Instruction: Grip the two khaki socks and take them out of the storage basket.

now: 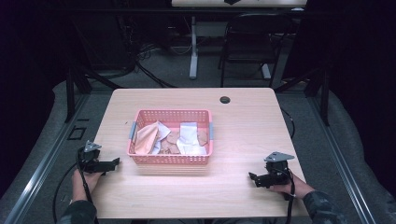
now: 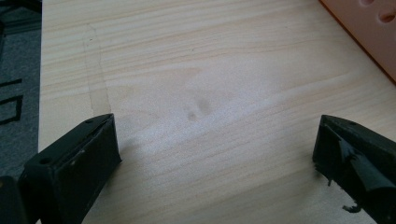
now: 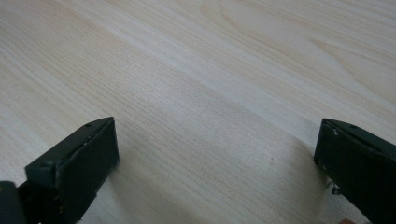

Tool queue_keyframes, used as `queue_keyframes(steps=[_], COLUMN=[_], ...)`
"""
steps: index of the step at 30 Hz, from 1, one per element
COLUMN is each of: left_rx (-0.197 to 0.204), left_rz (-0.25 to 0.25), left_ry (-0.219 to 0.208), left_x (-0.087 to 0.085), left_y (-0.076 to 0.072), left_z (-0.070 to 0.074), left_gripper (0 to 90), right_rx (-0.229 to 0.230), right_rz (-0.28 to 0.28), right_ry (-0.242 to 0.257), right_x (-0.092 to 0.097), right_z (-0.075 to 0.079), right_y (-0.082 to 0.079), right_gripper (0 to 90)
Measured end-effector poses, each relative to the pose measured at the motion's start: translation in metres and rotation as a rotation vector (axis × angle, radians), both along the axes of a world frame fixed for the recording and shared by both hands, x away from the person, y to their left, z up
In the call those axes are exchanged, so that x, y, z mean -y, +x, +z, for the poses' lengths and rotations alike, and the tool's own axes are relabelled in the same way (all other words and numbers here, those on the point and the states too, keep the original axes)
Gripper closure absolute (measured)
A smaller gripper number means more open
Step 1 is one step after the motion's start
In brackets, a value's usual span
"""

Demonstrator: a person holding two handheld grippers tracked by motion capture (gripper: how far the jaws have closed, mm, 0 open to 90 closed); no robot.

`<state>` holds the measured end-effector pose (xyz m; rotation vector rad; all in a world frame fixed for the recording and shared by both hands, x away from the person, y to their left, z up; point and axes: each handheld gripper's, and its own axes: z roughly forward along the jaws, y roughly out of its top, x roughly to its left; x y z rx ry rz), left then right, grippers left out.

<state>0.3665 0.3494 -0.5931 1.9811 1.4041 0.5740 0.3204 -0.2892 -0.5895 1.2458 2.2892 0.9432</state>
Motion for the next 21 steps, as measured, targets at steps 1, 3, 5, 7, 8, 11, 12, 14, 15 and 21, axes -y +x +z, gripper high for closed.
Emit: queue_keyframes(steps=[1, 3, 5, 7, 8, 11, 12, 14, 15, 21], left_rx=[0.000, 0.000, 0.000, 0.000, 0.000, 0.001, 0.001, 0.001, -0.003, -0.017], left_rz=[0.000, -0.001, 0.000, 0.000, -0.002, -0.004, -0.004, 0.021, 0.033, 0.055], left_ry=[0.000, 0.000, -0.001, 0.002, 0.000, 0.000, 0.000, -0.001, 0.002, 0.008], left_x=[0.0000, -0.0001, 0.0000, -0.0001, -0.0002, -0.0003, -0.0003, 0.0004, 0.0003, 0.0000], left_y=[0.0000, 0.0000, 0.0000, -0.0004, -0.0007, -0.0008, -0.0008, -0.0003, 0.0003, 0.0038], left_z=[0.0000, -0.0001, -0.0001, 0.0000, 0.0000, 0.0000, 0.0000, -0.0001, 0.0002, 0.0017], left_gripper=[0.2, 0.2, 0.1, 0.3, 0.3, 0.3, 0.3, 0.1, 0.1, 0.4], right_rx=[0.000, 0.000, 0.000, 0.001, 0.002, 0.004, 0.003, 0.004, 0.006, 0.002], right_rz=[0.001, 0.003, 0.001, 0.000, 0.000, 0.002, 0.002, 0.000, -0.001, 0.000], right_ry=[0.000, 0.000, 0.001, -0.001, -0.001, 0.003, 0.004, 0.004, 0.003, 0.003], right_x=[0.0000, 0.0000, -0.0001, -0.0001, -0.0003, -0.0017, -0.0017, -0.0018, -0.0020, -0.0016], right_z=[0.0000, -0.0001, -0.0001, -0.0001, 0.0000, -0.0005, -0.0005, -0.0005, -0.0005, -0.0004], right_y=[0.0001, 0.0001, 0.0000, -0.0002, -0.0004, -0.0001, 0.0001, -0.0001, -0.0003, 0.0000], right_gripper=[0.0, 0.0, 0.0, 0.0, 0.0, 0.0, 0.0, 0.0, 0.0, 0.0])
